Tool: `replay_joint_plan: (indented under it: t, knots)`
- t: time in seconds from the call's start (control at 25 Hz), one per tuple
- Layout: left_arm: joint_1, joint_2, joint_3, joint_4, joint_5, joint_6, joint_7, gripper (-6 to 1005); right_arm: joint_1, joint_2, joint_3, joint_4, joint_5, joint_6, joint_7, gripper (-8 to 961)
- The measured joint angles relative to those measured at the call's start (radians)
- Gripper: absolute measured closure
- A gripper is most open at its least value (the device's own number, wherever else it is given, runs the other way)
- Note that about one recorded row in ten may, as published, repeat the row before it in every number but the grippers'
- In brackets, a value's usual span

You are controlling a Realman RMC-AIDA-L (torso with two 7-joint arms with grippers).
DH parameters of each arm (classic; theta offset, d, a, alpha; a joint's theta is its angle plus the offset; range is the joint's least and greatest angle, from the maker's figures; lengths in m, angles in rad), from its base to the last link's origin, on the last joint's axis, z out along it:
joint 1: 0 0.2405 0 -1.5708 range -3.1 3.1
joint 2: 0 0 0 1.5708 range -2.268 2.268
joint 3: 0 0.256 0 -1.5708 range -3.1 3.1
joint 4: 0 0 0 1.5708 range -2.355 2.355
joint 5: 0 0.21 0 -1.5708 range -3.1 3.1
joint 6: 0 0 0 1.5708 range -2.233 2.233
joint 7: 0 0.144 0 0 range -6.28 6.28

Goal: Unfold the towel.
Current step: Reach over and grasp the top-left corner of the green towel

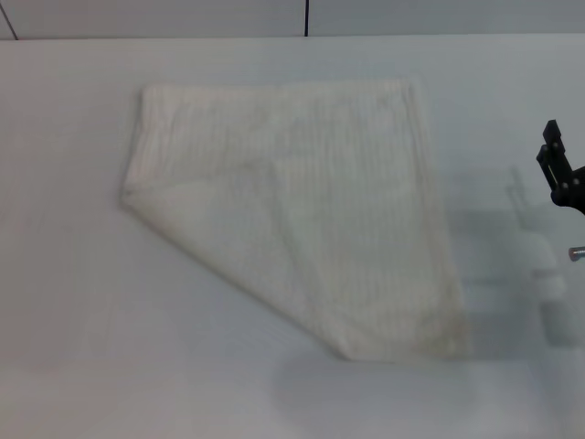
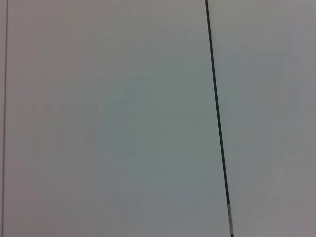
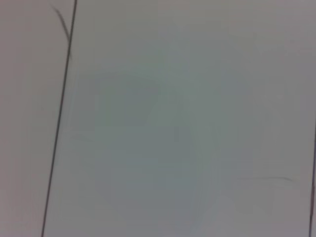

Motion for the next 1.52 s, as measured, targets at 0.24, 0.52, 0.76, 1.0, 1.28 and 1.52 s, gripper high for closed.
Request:
replay_joint_plan:
  t: [0.24, 0.52, 0.76, 1.0, 1.28, 1.52]
  knots:
    - [-0.001, -0.001, 0.006, -0.002, 0.000, 0.000, 0.003, 155, 0.000, 0.000, -0.017, -0.003, -0.001, 0.001, 0.000, 251]
    - [-0.004, 0.003, 0.103, -0.024, 0.001, -0.003, 0.003, 159, 0.011, -0.027, -0.026, -0.189, -0.004, -0.183, -0.061, 250]
    - [-0.001, 0.008, 0.134, -0.067, 0.001, -0.015, 0.003, 163, -0.032, -0.079, 0.071, -0.546, -0.005, -0.539, -0.302, 251]
    - [0.044, 0.039, 0.205, -0.313, 0.047, -0.281, -0.051, 166, -0.103, -0.037, 0.540, -1.057, -0.013, -1.483, -0.478, 277]
    - [0.131, 0.139, 0.304, -0.717, 0.065, -0.649, -0.100, 170, 0.031, -0.015, 0.890, -1.157, -0.058, -2.083, -0.289, 452]
    - [0.169, 0.197, 0.352, -0.954, 0.065, -0.868, -0.120, 173, 0.298, -0.017, 1.110, -0.940, -0.263, -2.426, -0.135, 669]
